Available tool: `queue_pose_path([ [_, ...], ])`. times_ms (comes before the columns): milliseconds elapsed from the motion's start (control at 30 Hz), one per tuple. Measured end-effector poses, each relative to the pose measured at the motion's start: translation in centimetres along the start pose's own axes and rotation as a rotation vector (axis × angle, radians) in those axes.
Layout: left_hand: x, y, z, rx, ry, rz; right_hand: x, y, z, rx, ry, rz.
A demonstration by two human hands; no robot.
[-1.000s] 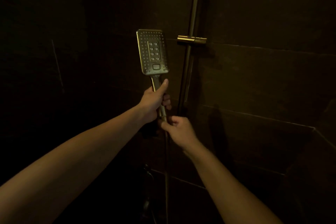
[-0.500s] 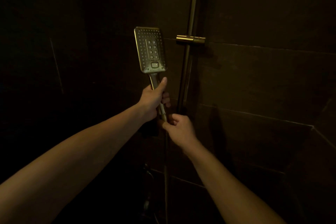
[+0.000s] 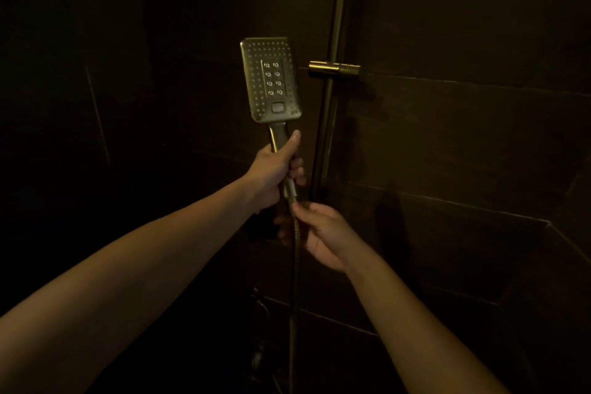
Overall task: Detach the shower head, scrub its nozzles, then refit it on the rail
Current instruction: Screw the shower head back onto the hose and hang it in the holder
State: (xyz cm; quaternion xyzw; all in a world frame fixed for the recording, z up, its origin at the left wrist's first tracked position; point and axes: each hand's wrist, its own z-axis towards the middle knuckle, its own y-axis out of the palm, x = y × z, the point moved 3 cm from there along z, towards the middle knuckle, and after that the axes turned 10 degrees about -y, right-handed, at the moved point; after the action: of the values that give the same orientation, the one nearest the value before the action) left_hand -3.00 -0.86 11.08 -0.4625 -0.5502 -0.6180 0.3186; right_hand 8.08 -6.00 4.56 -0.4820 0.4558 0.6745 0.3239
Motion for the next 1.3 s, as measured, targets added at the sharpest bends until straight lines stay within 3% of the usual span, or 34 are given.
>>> queue_pose_path([
  [67, -0.1, -0.2, 0.3, 0.079, 0.050, 0.008, -0.2, 0.7, -0.2, 0.150, -0.147, -0.393],
  [133, -0.3, -0.1, 0.4, 0.101, 0.060, -0.023, 0.3, 1.3, -0.4, 0.216, -0.205, -0.557],
  [400, -0.6, -0.4, 0.1, 0.066, 0.018, -0.070, 1.3, 1.0, 0.0, 0.207, -0.102, -0.137],
  [567, -0.5, -0.1, -0.4, -0.037, 0.008, -0.123, 1.6, 1.4, 0.0, 0.052, 0.033, 0.298],
  [700, -0.4, 0.7, -0.8, -0.130, -0.012, -0.124, 2.1, 1.5, -0.1, -0.059, 0.065, 0.480],
  [800, -0.1, 0.6, -0.8, -0.103, 0.001, -0.047, 2.1, 1.4, 0.1, -0.057, 0.062, 0.437],
  [1033, -0.6, -0.3, -0.2, 0.041, 0.051, 0.018, 0.2, 0.7, -0.2, 0.144, -0.152, -0.300],
  [1300, -1.3, 0.2, 0.1, 0.058, 0.028, -0.041, 1.0, -0.2, -0.1, 0.199, -0.092, -0.043],
])
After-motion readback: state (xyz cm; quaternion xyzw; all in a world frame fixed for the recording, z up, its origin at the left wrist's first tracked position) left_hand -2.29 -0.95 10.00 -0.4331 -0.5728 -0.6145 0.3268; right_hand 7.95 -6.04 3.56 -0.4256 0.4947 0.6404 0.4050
